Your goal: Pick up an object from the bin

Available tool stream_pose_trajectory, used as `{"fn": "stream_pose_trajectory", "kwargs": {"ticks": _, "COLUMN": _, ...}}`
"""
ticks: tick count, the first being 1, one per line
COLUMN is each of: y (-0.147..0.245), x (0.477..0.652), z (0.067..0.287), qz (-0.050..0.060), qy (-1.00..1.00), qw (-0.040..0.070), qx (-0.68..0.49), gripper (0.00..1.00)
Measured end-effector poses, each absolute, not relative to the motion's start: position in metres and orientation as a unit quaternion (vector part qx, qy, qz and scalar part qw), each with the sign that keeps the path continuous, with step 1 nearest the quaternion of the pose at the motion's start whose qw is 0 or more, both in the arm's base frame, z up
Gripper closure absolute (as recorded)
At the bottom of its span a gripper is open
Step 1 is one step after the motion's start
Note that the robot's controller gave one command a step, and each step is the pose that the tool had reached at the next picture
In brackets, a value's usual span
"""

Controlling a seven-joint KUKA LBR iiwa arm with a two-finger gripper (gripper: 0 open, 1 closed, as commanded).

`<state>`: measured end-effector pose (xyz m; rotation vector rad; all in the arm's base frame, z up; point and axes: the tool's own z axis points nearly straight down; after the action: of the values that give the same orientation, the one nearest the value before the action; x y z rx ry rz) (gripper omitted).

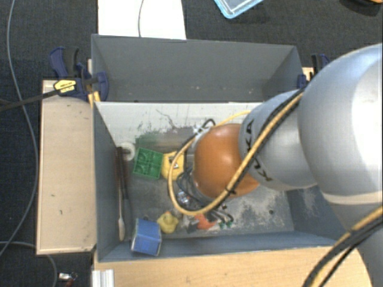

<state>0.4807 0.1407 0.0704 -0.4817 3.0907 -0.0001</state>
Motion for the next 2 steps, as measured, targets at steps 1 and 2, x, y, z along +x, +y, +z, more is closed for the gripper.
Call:
{"fn": "stream_pose_trajectory", "kwargs": {"ticks": 1, "y": 0.083, "x": 0.504, "z": 0.070, "qz": 0.001, "qy": 0.994, "qw": 0.009, "qx": -0.107, "gripper": 1.00}}
{"fn": "stream_pose_trajectory", "kwargs": {"ticks": 2, "y": 0.058, "x": 0.486, "z": 0.118, "qz": 0.002, "qy": 0.998, "qw": 0.007, "qx": -0.060, "gripper": 1.00}}
